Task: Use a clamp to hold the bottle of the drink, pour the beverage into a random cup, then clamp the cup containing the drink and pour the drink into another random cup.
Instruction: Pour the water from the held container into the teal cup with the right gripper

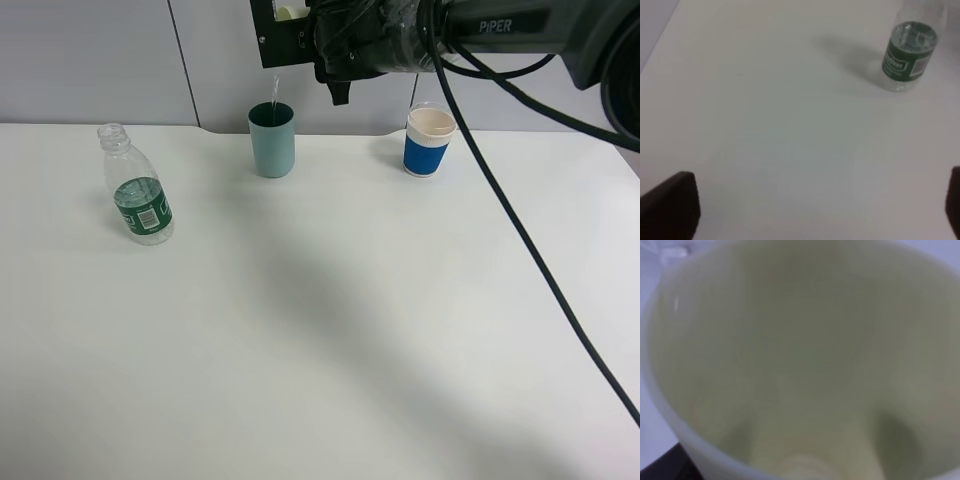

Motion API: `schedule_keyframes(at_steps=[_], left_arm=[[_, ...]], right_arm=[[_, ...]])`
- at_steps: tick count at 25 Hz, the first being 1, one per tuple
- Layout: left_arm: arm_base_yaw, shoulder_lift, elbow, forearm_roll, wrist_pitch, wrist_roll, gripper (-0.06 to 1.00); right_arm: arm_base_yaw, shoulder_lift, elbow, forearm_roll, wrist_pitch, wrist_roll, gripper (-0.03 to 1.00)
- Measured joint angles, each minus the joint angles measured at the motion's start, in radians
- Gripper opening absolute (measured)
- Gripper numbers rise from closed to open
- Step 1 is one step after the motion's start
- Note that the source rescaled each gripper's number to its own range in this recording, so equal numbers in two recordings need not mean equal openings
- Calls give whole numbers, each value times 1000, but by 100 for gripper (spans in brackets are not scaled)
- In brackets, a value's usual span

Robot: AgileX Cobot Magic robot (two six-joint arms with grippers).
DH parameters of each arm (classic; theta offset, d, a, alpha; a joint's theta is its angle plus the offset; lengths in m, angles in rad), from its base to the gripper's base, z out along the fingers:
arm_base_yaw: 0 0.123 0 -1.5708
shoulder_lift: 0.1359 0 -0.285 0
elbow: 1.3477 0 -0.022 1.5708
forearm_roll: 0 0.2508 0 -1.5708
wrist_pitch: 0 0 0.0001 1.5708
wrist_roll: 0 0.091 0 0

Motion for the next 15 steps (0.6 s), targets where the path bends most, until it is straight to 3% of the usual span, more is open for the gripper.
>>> schedule_keyframes(at_steps=[15], left_arm=[[0,0,0,0,0,0,100]], right_arm=[[0,0,0,-58,18,0,1]])
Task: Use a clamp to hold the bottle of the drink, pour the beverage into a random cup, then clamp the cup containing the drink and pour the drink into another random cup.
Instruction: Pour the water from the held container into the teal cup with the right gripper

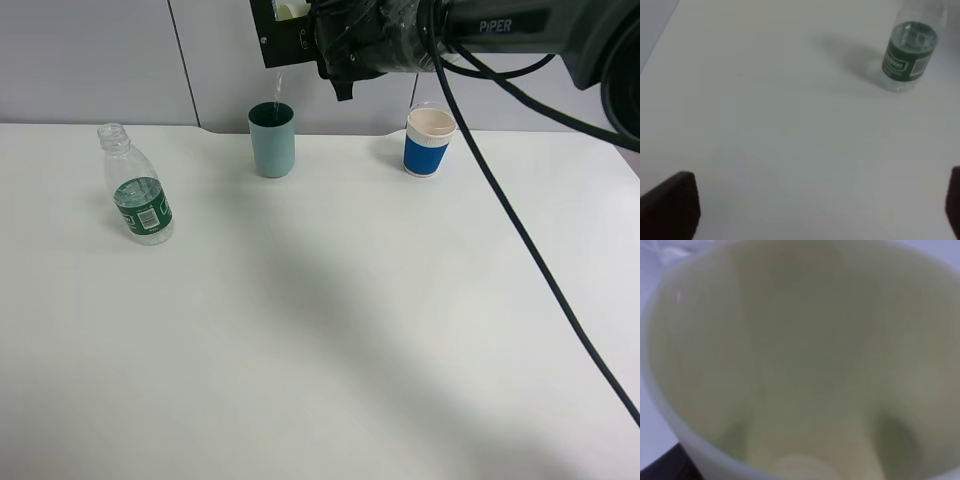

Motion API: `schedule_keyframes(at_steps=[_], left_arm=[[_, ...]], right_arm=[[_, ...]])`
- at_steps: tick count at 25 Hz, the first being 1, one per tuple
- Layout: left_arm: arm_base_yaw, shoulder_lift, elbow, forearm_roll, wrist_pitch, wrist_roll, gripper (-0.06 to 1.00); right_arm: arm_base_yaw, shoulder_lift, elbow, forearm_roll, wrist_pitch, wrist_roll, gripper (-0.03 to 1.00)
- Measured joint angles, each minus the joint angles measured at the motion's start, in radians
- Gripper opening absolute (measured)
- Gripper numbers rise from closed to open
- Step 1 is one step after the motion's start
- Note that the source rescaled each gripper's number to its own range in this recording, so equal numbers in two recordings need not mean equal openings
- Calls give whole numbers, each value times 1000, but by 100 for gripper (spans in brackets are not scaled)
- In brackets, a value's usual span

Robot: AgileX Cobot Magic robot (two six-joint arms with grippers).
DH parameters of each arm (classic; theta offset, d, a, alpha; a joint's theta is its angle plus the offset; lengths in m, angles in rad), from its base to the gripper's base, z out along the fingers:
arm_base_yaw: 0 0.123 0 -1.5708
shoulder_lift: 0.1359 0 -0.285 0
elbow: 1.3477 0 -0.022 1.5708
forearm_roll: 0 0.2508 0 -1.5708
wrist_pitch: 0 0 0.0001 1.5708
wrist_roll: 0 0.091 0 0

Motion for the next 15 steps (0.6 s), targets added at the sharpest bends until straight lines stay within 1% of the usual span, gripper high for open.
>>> schedule_keyframes(at_steps=[5,15], left_arm=[[0,0,0,0,0,0,100],[0,0,0,0,0,1,100]], right_arm=[[0,0,0,-50,-4,0,1],[0,0,0,-78,-57,0,1]])
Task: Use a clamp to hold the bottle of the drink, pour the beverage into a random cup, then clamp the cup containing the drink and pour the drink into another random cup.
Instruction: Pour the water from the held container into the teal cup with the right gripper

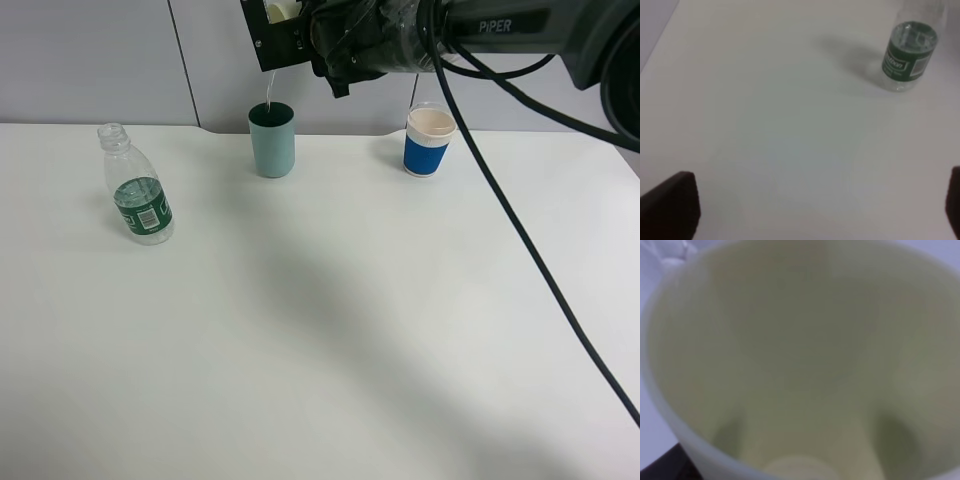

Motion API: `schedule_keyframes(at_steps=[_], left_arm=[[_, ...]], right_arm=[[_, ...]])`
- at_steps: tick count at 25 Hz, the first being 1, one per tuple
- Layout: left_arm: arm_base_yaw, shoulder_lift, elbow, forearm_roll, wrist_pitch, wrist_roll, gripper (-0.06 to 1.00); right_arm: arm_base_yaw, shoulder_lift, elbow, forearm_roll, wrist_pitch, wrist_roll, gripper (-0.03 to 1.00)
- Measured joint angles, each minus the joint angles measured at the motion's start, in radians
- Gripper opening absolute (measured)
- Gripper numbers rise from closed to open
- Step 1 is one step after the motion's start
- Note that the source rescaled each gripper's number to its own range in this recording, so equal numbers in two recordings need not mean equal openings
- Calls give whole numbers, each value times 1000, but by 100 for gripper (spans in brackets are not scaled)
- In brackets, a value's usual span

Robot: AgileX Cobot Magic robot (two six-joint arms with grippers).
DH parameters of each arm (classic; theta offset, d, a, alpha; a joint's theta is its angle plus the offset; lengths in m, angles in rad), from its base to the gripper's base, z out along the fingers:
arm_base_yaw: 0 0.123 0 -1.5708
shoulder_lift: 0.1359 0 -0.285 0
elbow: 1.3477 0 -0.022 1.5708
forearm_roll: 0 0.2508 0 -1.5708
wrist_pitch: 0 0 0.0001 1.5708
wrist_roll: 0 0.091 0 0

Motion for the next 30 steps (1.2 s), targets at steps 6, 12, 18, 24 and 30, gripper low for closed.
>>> schedule_keyframes(at_steps=[6,12,18,24,30], left_arm=[[0,0,0,0,0,0,100],[0,0,0,0,1,0,100],[0,0,0,0,1,0,100],[0,0,0,0,1,0,100],[0,0,0,0,1,0,100]], right_arm=[[0,0,0,-34,-1,1,1],[1,0,0,-42,-1,1,1],[1,0,0,-42,-9,1,1],[1,7,0,-42,-17,107,1],[1,12,-2,175,-21,436,1]])
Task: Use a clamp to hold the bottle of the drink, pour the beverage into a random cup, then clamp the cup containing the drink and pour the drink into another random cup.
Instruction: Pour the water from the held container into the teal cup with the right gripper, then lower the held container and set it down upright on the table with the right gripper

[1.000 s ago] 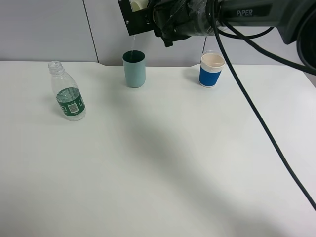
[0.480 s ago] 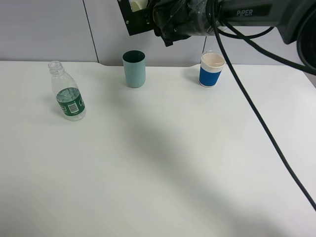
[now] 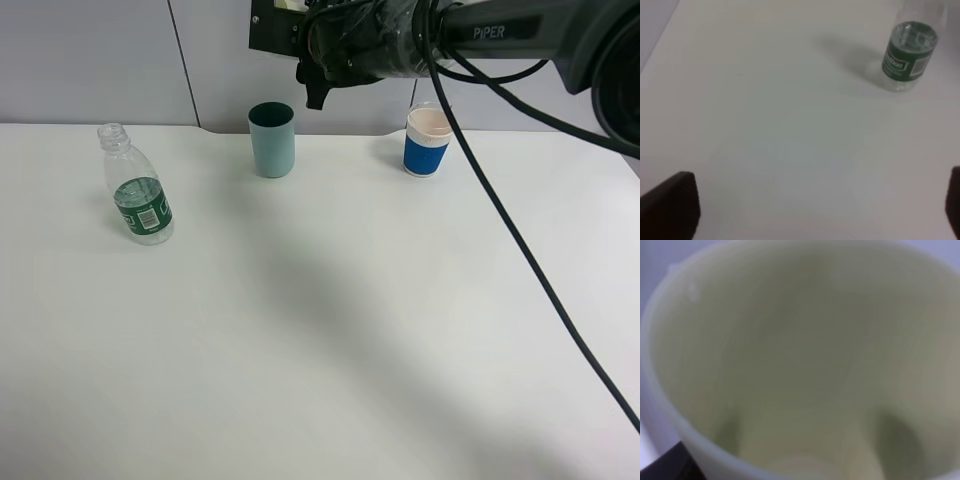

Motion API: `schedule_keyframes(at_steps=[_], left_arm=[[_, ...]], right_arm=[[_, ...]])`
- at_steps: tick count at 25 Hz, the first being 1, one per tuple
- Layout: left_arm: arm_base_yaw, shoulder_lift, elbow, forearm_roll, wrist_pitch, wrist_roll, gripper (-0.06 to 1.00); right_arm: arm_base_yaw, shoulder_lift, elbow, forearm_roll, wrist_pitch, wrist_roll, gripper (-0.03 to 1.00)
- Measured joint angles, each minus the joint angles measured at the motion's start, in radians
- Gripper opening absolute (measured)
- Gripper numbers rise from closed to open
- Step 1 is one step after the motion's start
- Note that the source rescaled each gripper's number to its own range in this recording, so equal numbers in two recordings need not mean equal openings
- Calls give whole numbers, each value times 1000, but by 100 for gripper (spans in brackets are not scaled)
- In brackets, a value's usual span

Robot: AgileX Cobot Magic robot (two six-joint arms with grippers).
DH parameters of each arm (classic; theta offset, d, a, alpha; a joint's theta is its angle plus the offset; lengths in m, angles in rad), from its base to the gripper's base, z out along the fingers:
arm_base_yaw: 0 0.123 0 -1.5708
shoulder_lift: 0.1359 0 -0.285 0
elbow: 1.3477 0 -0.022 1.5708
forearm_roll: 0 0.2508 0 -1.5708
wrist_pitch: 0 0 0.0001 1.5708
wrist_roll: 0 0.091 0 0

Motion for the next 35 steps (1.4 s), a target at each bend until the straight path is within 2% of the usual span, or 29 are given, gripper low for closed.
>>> schedule_keyframes(at_steps=[3,7,15,19,23,25,28,35], left_arm=[[0,0,0,0,0,0,100],[0,0,0,0,0,0,100],[0,0,0,0,0,0,100],[0,0,0,0,0,0,100],[0,0,0,0,0,0,100],[0,0,0,0,0,0,100],[0,0,0,0,0,0,100],[0,0,0,0,0,0,100]], right_arm=[[0,-1,0,143,0,135,1],[3,-27,0,321,4,195,1],[43,-149,0,555,9,196,1],[57,-201,0,727,7,193,1],[64,-242,12,878,-7,121,1],[64,-267,50,948,-45,60,1],[64,-309,143,1060,-161,-60,1],[64,-410,443,1255,-550,-270,1]])
